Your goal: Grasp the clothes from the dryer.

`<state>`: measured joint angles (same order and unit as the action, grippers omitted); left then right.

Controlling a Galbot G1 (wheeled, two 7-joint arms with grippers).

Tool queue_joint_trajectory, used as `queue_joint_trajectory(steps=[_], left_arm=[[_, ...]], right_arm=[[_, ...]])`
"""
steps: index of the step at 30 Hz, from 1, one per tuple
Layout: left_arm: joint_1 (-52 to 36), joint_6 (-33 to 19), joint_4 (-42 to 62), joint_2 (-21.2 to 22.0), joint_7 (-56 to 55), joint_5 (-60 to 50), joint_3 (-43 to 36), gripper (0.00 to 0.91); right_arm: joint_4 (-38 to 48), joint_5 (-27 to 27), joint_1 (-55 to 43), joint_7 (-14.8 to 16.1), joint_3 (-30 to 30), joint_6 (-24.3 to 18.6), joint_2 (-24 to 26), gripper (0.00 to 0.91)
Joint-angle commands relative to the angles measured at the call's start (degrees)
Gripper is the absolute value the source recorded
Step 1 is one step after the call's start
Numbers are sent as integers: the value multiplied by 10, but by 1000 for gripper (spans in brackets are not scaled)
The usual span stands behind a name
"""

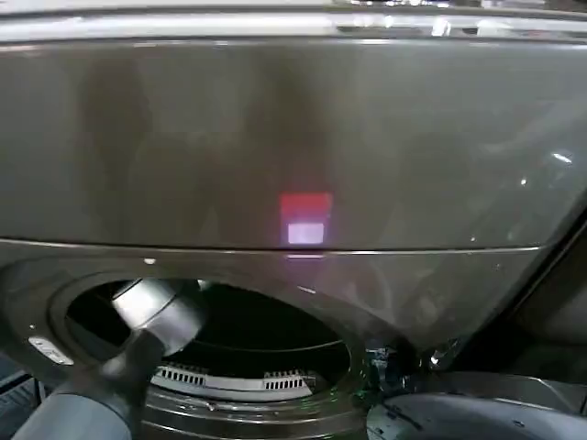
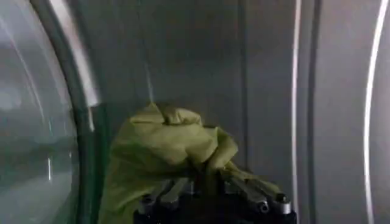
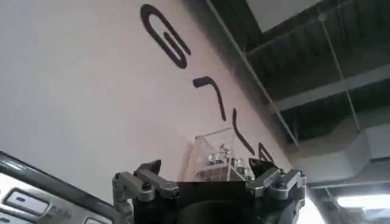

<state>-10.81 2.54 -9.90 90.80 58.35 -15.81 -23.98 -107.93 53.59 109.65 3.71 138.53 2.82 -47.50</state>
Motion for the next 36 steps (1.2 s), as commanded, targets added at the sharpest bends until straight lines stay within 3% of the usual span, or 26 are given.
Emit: queue_joint_trajectory(steps=[1,10,17,27,36], left_arm=[[15,14,-26,-1,-47,36,58,0],[63,26,-94,-19,-152,86,163,0],[161,38,-207,-40,-284,149,249,0],[228,-38,-271,-6,-484,195,373,0],[250,-97,-310,29,-589,199,451,0]], right_arm=[[0,-1,-3,0,-2,0,0,907],[-2,-6,-10,-1,-10,-1,-3,907],[-5,-8,-13,0,-16,-1,-5,907],[-3,-7,-17,0,-20,-2,-3,907],[-5,-7,-22,-5,-26,-2,-4,907]])
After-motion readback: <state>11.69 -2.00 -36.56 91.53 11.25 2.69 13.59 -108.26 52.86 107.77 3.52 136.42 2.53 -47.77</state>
